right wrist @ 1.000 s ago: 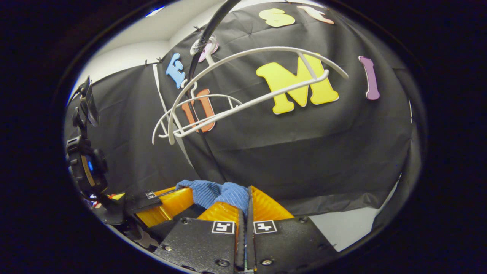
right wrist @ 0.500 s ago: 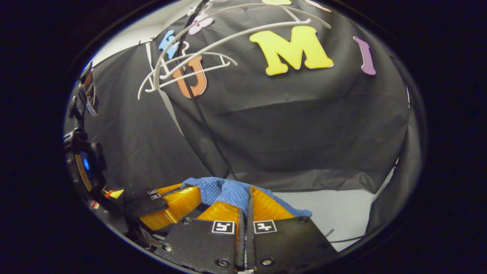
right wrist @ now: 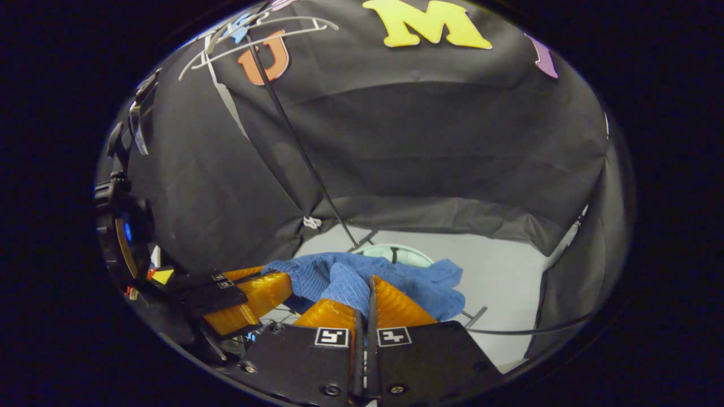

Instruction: Grasp the clothes on the hanger with both hands and then place them into the laundry hamper below.

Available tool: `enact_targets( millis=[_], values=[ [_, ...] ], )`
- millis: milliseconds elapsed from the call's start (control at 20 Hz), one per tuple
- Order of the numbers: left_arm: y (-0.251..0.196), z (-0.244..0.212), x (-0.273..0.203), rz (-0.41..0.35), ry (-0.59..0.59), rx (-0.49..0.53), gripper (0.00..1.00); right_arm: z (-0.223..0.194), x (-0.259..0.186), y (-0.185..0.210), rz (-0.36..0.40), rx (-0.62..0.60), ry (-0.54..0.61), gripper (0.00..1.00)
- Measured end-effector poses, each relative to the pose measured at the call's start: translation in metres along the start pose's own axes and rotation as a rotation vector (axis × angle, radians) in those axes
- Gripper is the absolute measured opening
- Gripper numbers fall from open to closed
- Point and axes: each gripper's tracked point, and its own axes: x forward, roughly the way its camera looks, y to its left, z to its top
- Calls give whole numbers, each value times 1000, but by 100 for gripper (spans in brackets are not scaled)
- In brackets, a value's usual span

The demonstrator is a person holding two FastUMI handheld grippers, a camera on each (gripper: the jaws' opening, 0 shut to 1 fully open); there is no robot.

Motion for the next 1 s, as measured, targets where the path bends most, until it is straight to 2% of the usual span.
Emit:
enact_targets(
  millis=[150, 450, 600, 650, 700, 750, 800, 850, 1000],
  values=[
    [9, -34, 7, 9, 93, -26, 0, -22, 7, -2, -9, 27, 77, 5],
    [15, -91, 6, 58, 286, -23, 0, -63, 8, -8, -78, 75, 246, 5],
    [12, -103, 5, 57, 335, -13, 1, -57, 7, -12, -120, 70, 250, 6],
    [12, -98, 5, 57, 334, -2, 7, -56, 6, -12, -133, 63, 245, 6],
    [12, -98, 5, 50, 330, 4, 8, -57, 8, -13, -140, 61, 240, 7],
    [14, -97, 8, 51, 325, 12, 5, -55, 4, -15, -151, 65, 246, 8],
    [12, -95, 7, 42, 315, 16, 27, -56, 6, -17, -153, 74, 236, 12],
    [8, -91, 7, 28, 308, 17, 45, -53, 3, -17, -152, 83, 225, 15],
    [16, -88, 3, 55, 299, 30, 99, -48, 10, -28, -167, 92, 197, 66]
  ],
)
